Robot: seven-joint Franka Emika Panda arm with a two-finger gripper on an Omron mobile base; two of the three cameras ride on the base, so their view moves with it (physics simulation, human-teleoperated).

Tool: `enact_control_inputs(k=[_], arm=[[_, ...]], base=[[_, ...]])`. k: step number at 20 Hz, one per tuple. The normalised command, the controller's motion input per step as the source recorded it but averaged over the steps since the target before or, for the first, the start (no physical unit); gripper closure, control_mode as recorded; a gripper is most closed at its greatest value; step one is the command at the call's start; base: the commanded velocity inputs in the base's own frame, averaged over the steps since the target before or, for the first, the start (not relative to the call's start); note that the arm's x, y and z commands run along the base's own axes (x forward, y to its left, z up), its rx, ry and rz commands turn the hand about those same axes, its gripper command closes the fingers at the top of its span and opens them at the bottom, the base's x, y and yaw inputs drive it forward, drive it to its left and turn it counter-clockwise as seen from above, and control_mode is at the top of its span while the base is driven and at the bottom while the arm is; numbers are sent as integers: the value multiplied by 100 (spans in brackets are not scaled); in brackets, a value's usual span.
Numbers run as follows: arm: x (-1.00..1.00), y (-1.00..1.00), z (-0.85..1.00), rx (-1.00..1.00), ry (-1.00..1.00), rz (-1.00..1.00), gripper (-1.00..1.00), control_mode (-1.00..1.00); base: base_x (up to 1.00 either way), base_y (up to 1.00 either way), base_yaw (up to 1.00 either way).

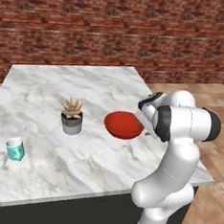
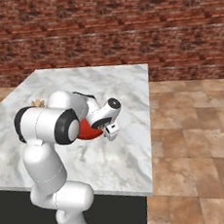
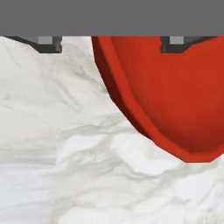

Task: Clear the mugs and bowl far away from the sink.

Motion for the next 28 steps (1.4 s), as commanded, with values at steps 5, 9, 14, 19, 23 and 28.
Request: enact_control_inputs(k=[5, 9, 14, 19, 23, 28], arm=[[-4, 0, 59, 0, -2, 2, -100, -100], [-26, 0, 95, 0, -1, 4, -100, -100], [-34, 1, 97, 3, 11, 11, -100, -100], [-55, 0, 66, 0, 19, 6, -100, -100], [-75, 9, 52, -8, 0, 28, -100, -100], [-86, 17, 32, -22, -16, 51, -100, -100]], base=[[0, 0, 0], [0, 0, 0], [0, 0, 0], [0, 0, 0], [0, 0, 0], [0, 0, 0]])
